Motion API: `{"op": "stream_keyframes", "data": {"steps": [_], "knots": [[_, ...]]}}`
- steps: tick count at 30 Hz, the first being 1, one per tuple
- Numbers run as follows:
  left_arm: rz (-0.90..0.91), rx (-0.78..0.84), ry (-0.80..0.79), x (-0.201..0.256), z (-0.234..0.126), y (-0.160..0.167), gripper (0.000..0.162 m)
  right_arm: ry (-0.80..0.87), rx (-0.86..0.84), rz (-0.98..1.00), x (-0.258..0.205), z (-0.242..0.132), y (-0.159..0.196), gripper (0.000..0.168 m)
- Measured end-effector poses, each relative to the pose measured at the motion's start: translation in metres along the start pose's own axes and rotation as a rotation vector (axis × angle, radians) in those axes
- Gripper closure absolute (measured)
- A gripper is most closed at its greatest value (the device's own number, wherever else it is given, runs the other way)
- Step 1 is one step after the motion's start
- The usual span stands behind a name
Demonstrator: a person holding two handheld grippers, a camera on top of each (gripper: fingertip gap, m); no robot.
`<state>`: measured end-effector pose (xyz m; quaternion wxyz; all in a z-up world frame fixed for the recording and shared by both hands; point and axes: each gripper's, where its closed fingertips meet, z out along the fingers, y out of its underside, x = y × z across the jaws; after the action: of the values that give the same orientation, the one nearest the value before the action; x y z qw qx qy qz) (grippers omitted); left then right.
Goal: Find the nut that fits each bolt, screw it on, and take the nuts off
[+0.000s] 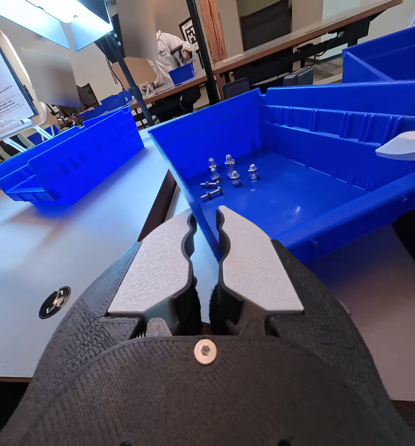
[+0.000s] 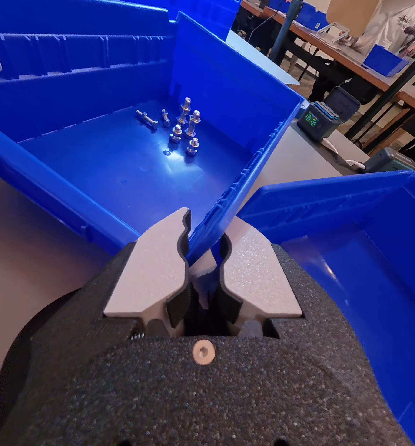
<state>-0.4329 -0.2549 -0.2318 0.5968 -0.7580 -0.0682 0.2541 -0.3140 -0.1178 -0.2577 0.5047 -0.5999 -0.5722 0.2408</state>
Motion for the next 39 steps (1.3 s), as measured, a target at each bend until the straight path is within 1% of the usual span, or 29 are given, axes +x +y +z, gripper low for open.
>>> {"op": "stream_keyframes", "data": {"steps": [2,5,6,8,10,12,14,16,18,21,23,25,26,28,31,34,36,39], "knots": [[-0.005,-0.033,0.001,0.002,0.003,0.008,0.146,-0.011,0.005,0.0,0.001,0.0,0.0,0.145],[-0.038,-0.009,0.005,0.007,0.004,0.014,0.142,-0.029,0.061,-0.042,0.0,-0.01,-0.004,0.135],[-0.051,-0.011,0.019,0.01,0.004,0.016,0.139,-0.046,0.108,-0.034,-0.002,-0.018,-0.01,0.131],[-0.088,-0.007,0.028,0.013,0.003,0.017,0.128,-0.072,0.168,-0.003,-0.001,-0.039,-0.016,0.115],[-0.101,0.021,0.012,0.012,-0.001,0.011,0.119,-0.068,0.275,0.028,0.009,-0.069,-0.026,0.105],[-0.091,0.07,-0.022,0.006,-0.008,0.0,0.111,0.022,0.363,0.059,0.035,-0.101,-0.03,0.102],[-0.097,0.143,-0.057,0.001,-0.017,-0.017,0.103,0.15,0.407,0.079,0.068,-0.128,-0.022,0.095],[-0.139,0.245,-0.068,0.0,-0.028,-0.042,0.098,0.287,0.371,0.086,0.101,-0.146,-0.003,0.09],[-0.193,0.335,-0.048,0.007,-0.036,-0.067,0.097,0.376,0.298,0.101,0.125,-0.152,0.023,0.085],[-0.231,0.407,0.028,0.033,-0.04,-0.098,0.096,0.4,0.182,0.16,0.139,-0.149,0.057,0.084],[-0.234,0.439,0.097,0.058,-0.04,-0.115,0.096,0.424,0.128,0.165,0.146,-0.147,0.072,0.086],[-0.228,0.451,0.174,0.088,-0.039,-0.125,0.096,0.421,0.108,0.195,0.151,-0.147,0.081,0.092],[-0.217,0.451,0.215,0.103,-0.038,-0.128,0.096,0.412,0.112,0.219,0.152,-0.149,0.084,0.089],[-0.195,0.454,0.271,0.129,-0.035,-0.132,0.096,0.415,0.107,0.262,0.158,-0.155,0.092,0.094],[-0.204,0.425,0.344,0.165,-0.027,-0.129,0.097,0.473,0.069,0.279,0.175,-0.174,0.109,0.101],[-0.23,0.301,0.453,0.209,-0.014,-0.116,0.097,0.501,0.026,0.315,0.187,-0.193,0.13,0.105],[-0.201,0.222,0.454,0.23,0.0,-0.106,0.097,0.466,0.008,0.344,0.186,-0.196,0.137,0.107],[-0.146,0.086,0.443,0.252,0.025,-0.092,0.096,0.414,-0.017,0.355,0.183,-0.189,0.142,0.103]]}}
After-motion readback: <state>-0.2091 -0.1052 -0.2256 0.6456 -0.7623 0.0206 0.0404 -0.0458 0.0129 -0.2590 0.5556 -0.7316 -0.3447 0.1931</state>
